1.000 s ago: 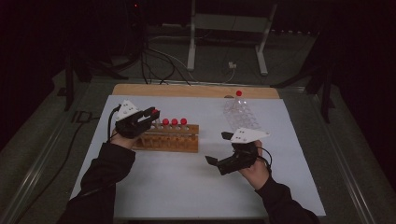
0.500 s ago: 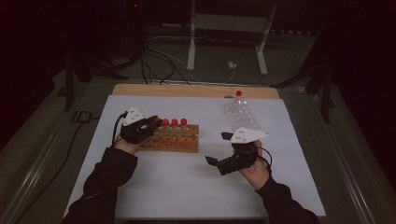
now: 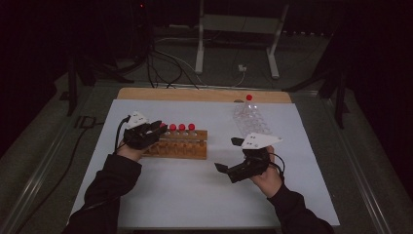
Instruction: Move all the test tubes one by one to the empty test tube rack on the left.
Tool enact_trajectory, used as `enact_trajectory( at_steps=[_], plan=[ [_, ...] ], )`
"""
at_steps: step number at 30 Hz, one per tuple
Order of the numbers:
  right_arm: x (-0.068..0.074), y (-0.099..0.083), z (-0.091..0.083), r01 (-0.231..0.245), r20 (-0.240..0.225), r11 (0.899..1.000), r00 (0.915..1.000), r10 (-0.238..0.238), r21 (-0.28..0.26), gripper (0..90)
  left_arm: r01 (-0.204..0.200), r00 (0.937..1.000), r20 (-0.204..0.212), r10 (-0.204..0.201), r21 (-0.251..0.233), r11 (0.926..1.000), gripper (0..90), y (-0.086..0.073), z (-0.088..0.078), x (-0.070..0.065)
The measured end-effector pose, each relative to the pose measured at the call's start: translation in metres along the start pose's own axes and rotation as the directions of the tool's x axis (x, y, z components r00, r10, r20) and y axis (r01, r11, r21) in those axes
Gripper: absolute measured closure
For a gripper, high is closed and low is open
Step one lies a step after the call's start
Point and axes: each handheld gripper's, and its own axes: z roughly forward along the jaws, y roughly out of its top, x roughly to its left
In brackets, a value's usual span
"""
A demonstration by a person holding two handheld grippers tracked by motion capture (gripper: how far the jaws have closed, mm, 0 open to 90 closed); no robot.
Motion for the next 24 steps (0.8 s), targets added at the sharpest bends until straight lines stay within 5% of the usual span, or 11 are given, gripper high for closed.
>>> enact_trajectory(
  at_steps=[5, 12, 18, 21, 24],
  plan=[
    [-0.003, 0.001, -0.003, 0.001, 0.011, 1.000, 0.9999, -0.001, -0.010, 0.0, 0.011, 0.9998, 0.017, -0.010, -0.045, 0.9989, 53.9, 0.000, -0.021, 0.005],
    [-0.013, 0.003, -0.008, -0.006, 0.047, 1.000, 0.9989, 0.007, -0.029, 0.0, -0.019, 0.9969, 0.075, 0.023, -0.047, 0.9987, 25.4, -0.003, -0.047, -0.006],
    [-0.026, 0.008, -0.015, -0.019, 0.071, 0.998, 0.9972, 0.024, -0.062, 0.0, -0.044, 0.9845, 0.169, 0.049, -0.031, 0.9985, 9.6, -0.005, -0.058, -0.025],
    [-0.034, 0.012, -0.017, -0.025, 0.078, 0.997, 0.9965, 0.031, -0.079, 0.0, -0.057, 0.9725, 0.224, 0.064, -0.039, 0.9976, 3.5, -0.005, -0.060, -0.031],
    [-0.043, 0.014, -0.018, -0.023, 0.086, 0.995, 0.9958, 0.032, -0.098, 0.0, -0.065, 0.9686, 0.237, 0.076, -0.053, 0.9965, 2.0, -0.005, -0.063, -0.037]
  ],
)
